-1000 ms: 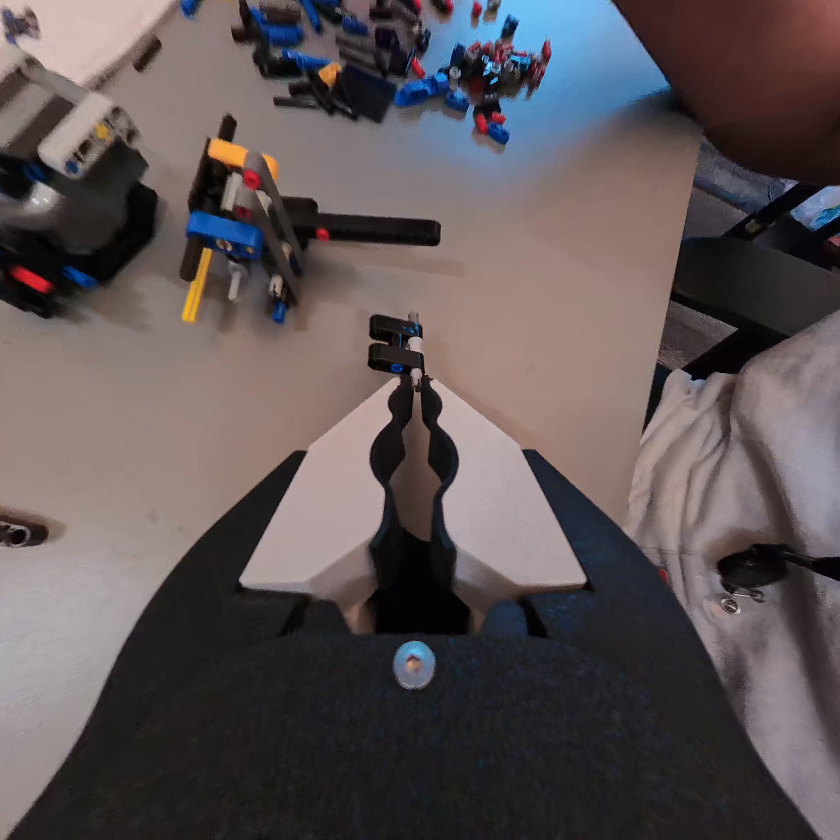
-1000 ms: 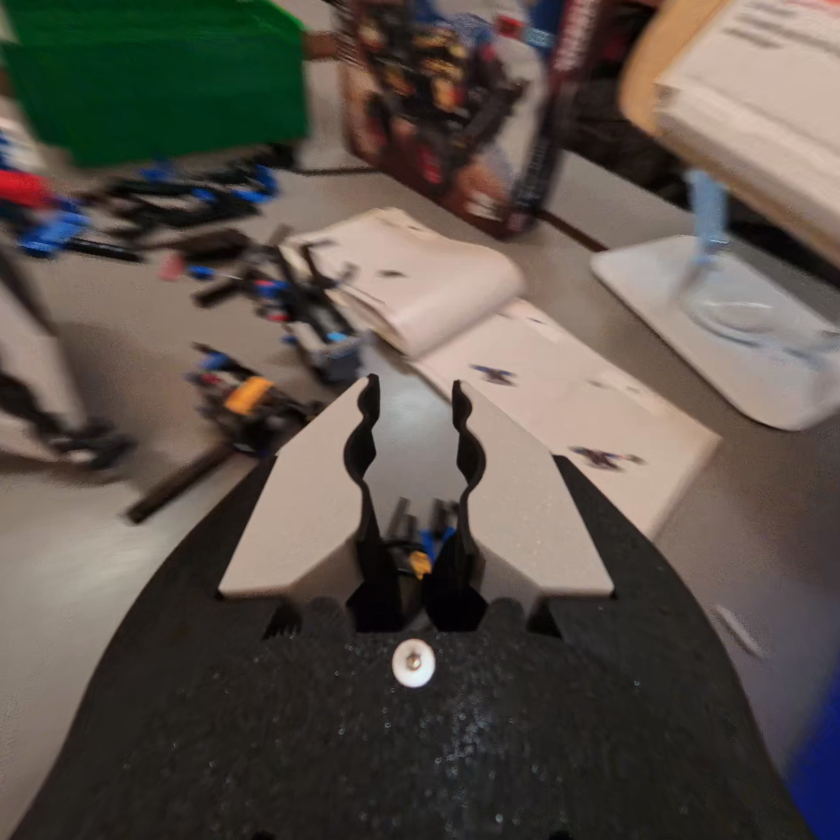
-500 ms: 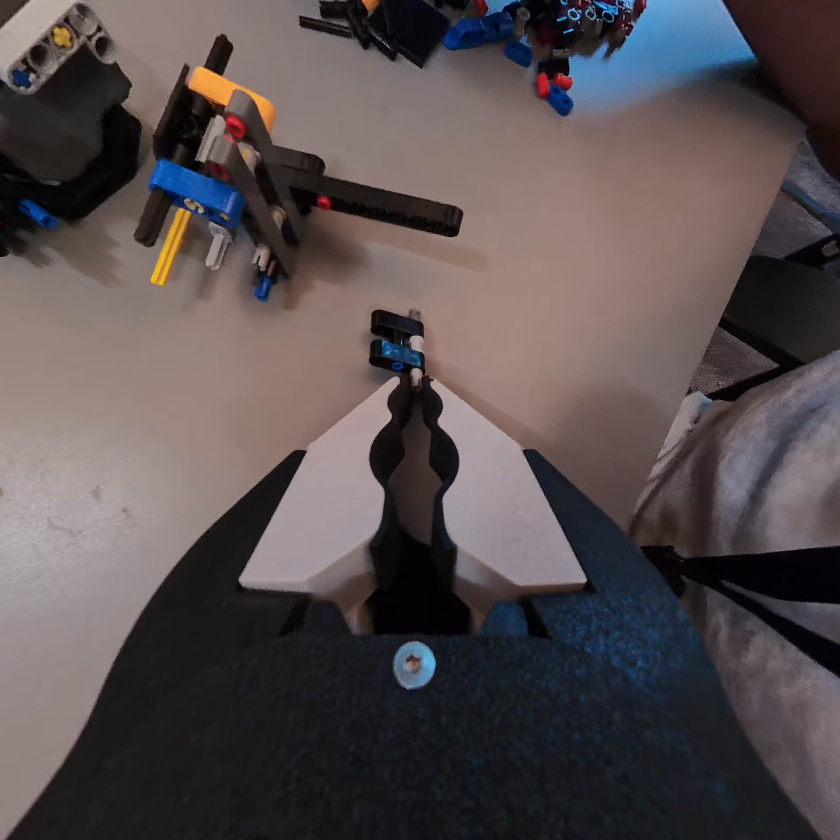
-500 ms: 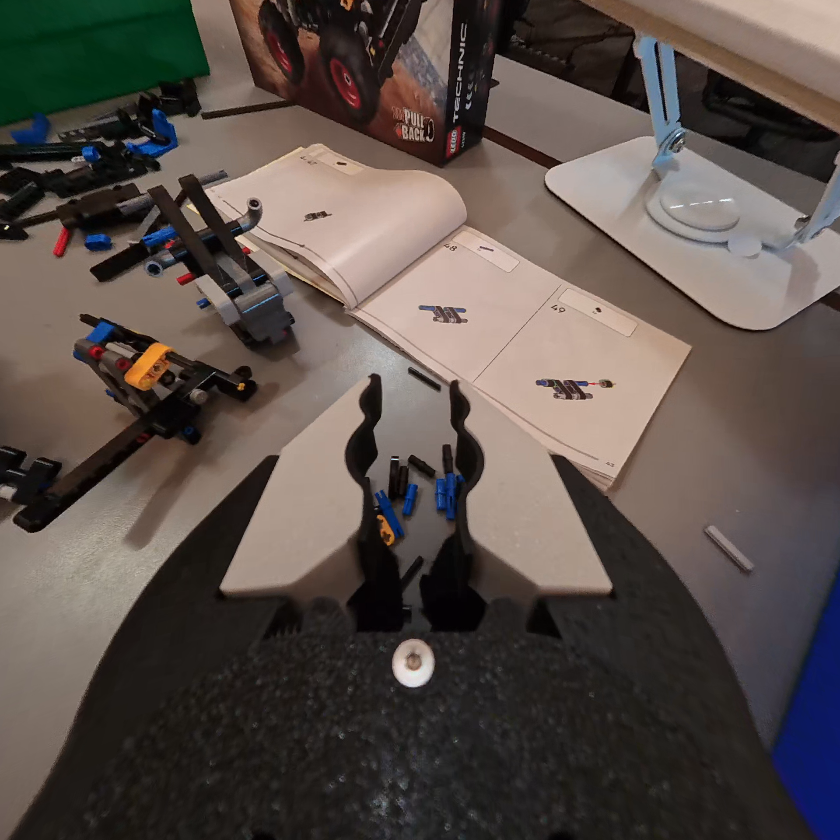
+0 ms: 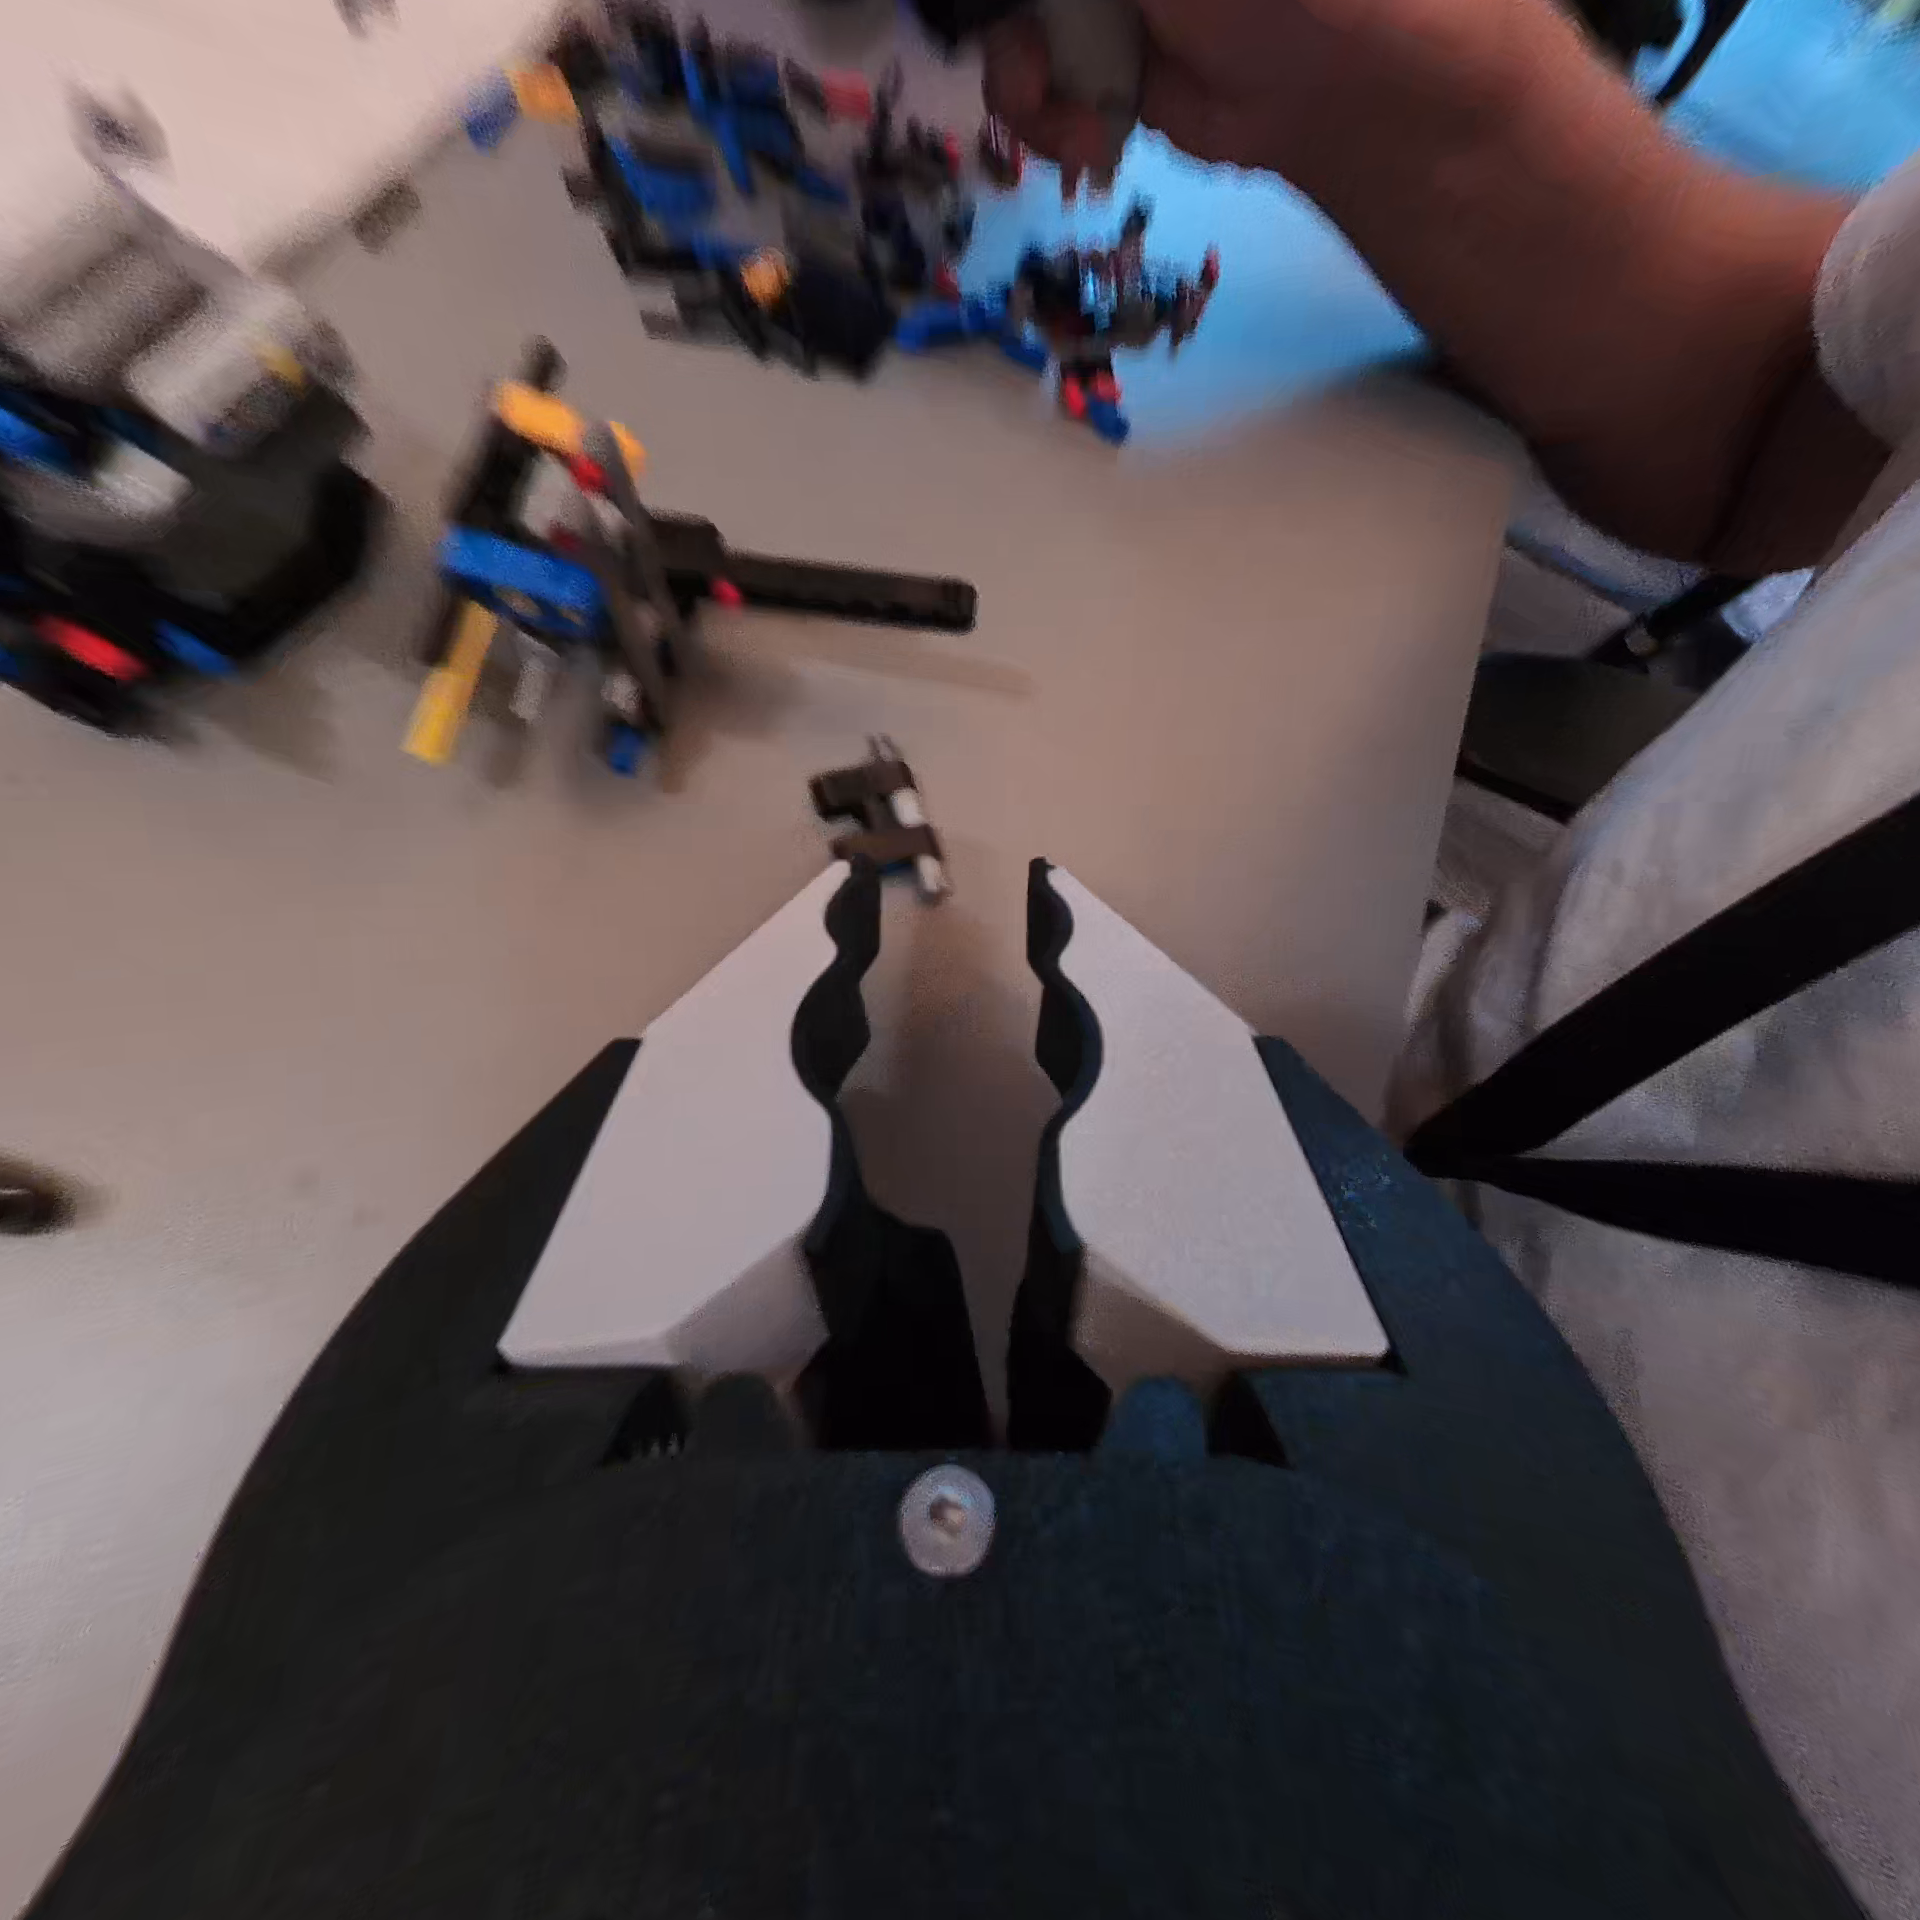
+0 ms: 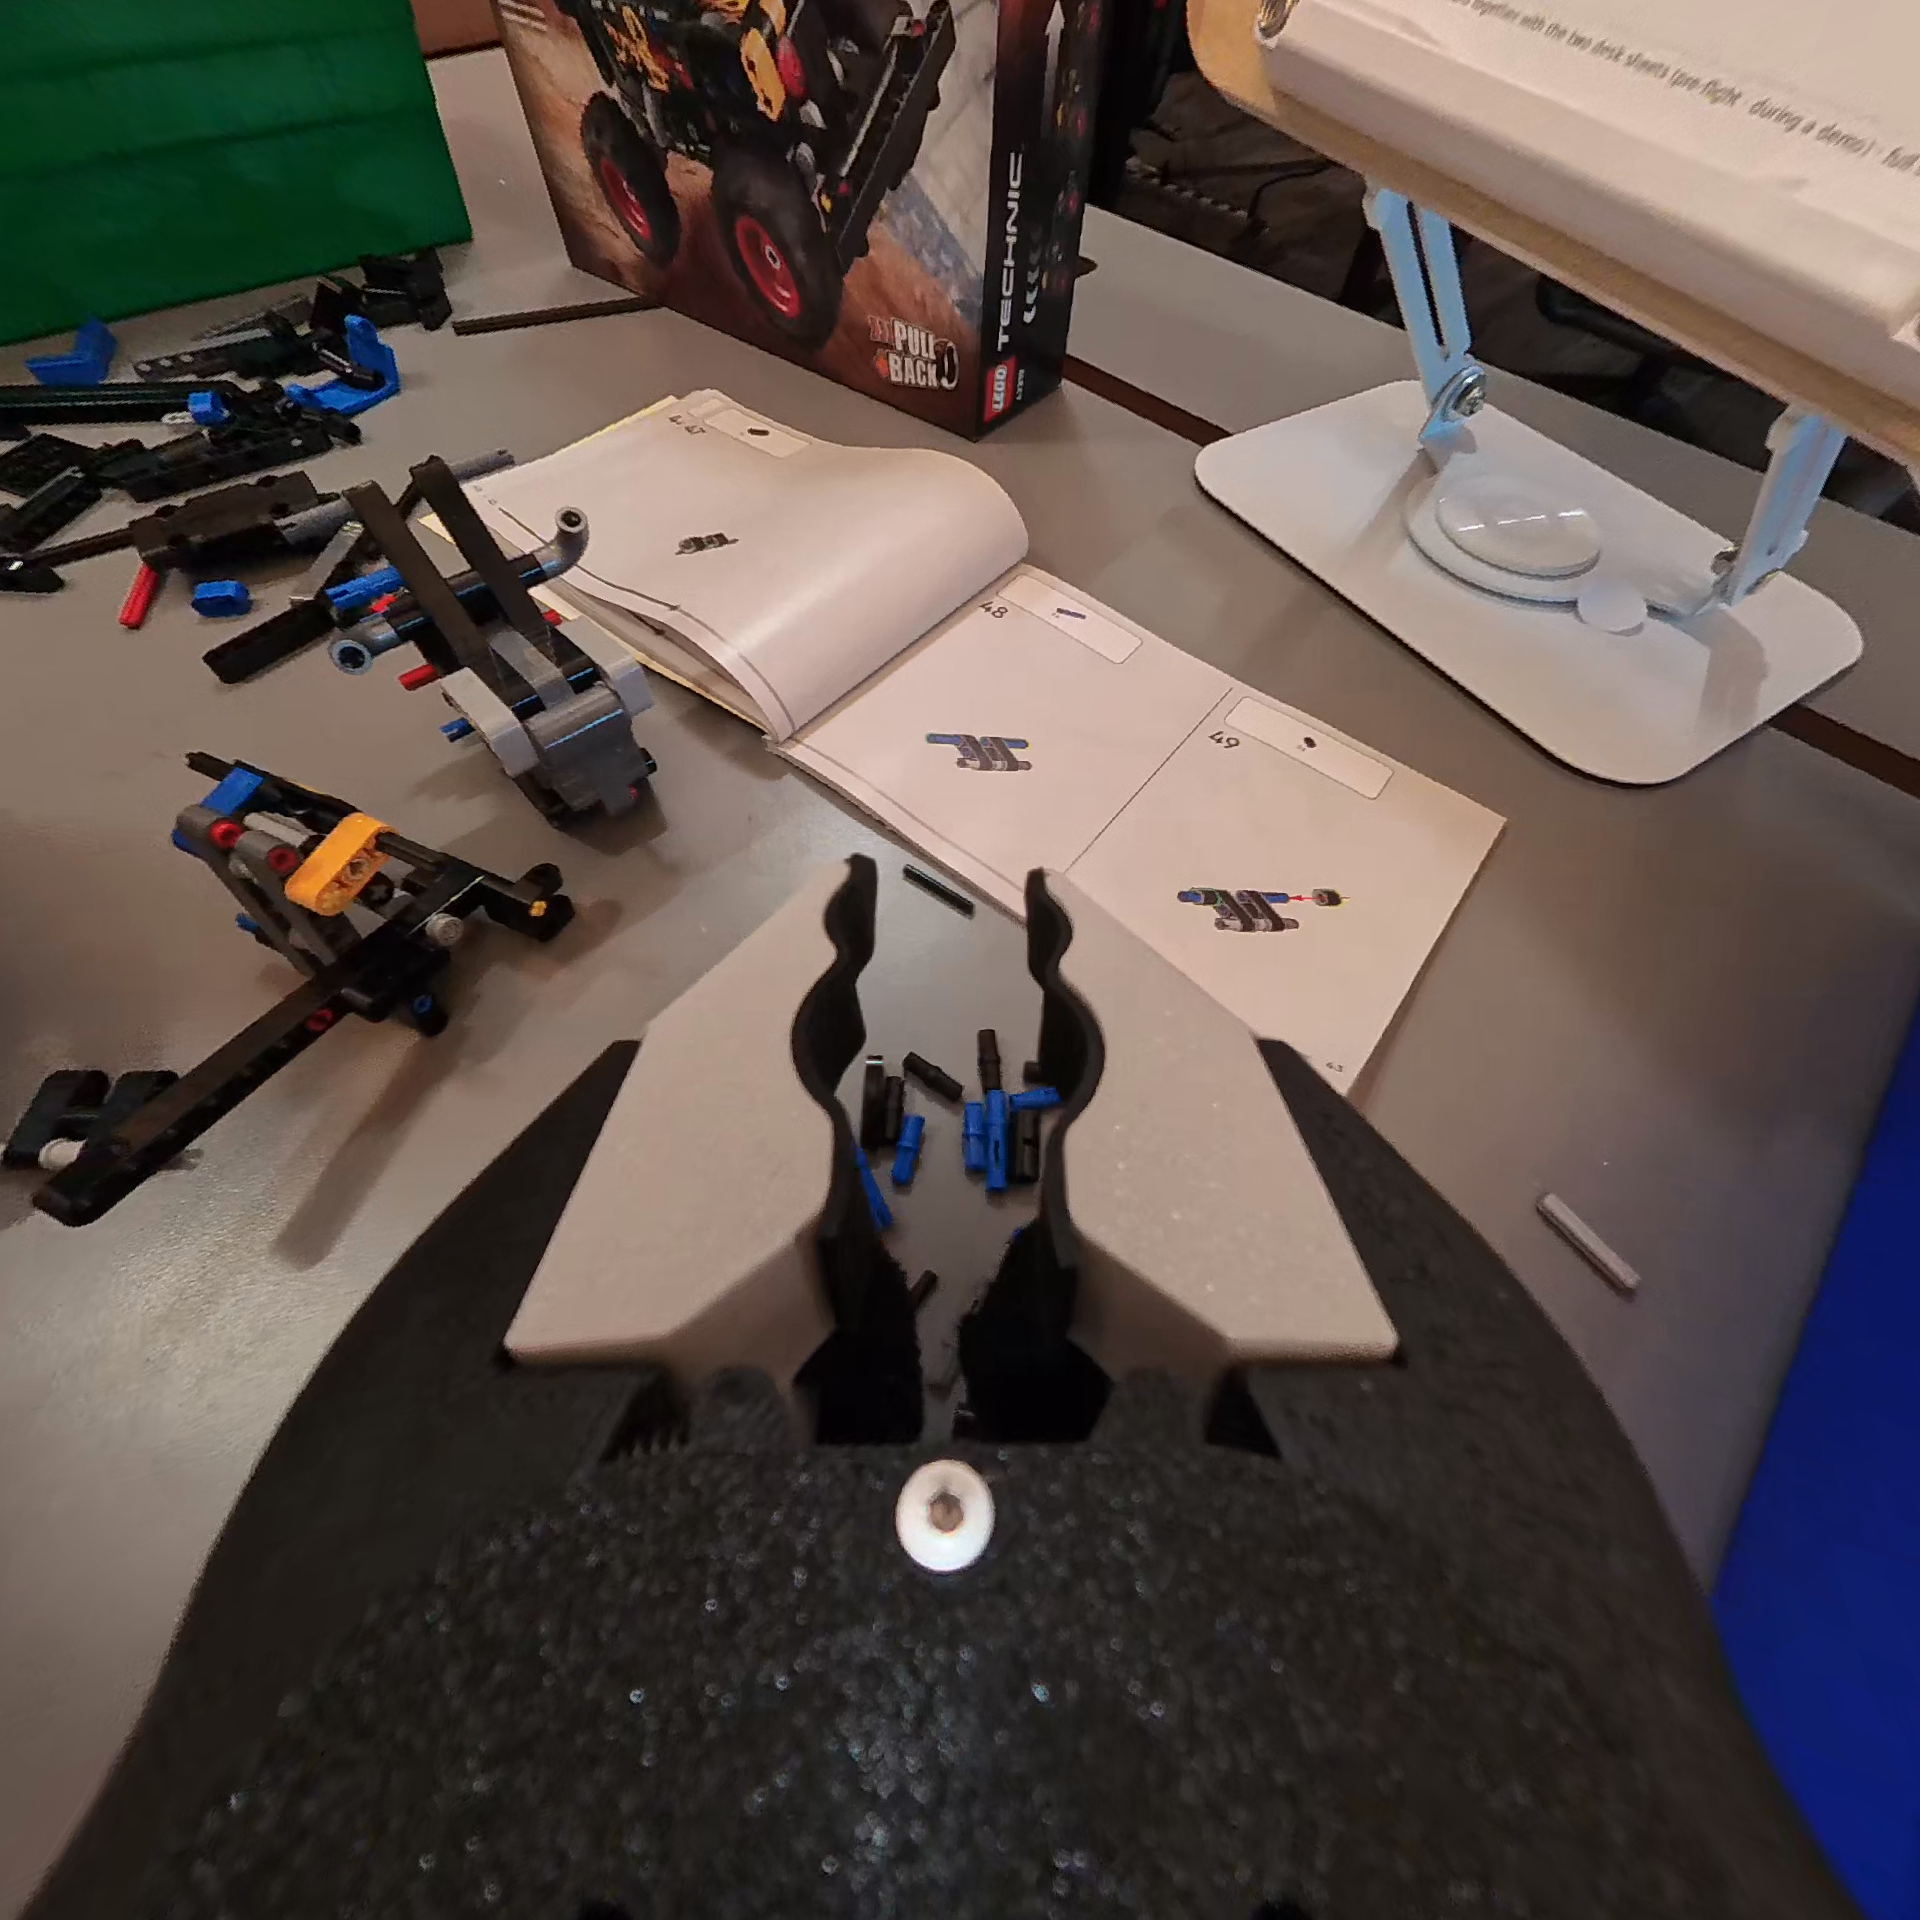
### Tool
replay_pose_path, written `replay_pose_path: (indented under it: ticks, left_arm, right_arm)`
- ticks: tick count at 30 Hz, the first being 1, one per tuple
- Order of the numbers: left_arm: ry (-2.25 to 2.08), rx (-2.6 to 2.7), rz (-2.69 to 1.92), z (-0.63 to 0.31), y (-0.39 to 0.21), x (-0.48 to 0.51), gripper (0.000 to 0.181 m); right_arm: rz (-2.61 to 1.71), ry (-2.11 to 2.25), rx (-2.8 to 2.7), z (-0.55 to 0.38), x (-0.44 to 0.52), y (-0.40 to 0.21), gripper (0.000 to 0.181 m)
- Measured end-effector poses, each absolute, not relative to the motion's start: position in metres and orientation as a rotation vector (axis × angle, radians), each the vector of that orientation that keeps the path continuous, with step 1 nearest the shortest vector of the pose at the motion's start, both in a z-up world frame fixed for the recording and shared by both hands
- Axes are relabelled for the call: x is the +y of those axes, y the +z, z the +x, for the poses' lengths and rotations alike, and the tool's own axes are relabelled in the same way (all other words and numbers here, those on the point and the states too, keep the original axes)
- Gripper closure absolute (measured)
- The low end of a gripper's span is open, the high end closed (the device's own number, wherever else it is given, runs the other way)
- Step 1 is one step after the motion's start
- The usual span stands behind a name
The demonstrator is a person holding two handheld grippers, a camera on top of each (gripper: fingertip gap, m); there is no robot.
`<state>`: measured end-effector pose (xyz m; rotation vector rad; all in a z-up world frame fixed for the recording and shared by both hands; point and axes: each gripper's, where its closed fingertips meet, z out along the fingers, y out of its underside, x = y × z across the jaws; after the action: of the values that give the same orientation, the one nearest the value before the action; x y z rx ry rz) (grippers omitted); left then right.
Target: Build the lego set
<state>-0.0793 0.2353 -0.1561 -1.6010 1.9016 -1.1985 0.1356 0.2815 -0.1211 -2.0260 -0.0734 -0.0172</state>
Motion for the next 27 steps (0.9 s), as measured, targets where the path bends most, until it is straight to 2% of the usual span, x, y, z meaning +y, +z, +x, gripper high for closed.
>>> replay_pose_path:
  ticks: [7, 19, 23, 26, 27]
  left_arm:
    - [-1.036, 1.567, -1.313, -0.078, -0.122, 0.309, 0.163]
    - [-1.075, 1.516, -1.296, -0.081, -0.115, 0.312, 0.163]
    - [-1.057, 1.533, -1.336, -0.078, -0.120, 0.314, 0.162]
    - [-1.027, 1.553, -1.329, -0.079, -0.123, 0.313, 0.160]
    - [-1.027, 1.549, -1.318, -0.081, -0.121, 0.312, 0.160]
  right_arm:
    - [-2.051, -0.120, -0.076, 0.146, 0.281, -0.126, 0.153]
    - [-2.139, -0.165, 0.008, 0.174, 0.274, -0.138, 0.148]
    - [-2.285, -0.060, -0.025, 0.172, 0.283, -0.169, 0.145]
    - [-2.366, -0.040, -0.103, 0.166, 0.291, -0.184, 0.146]
    - [-2.352, -0.063, -0.135, 0.166, 0.294, -0.181, 0.152]
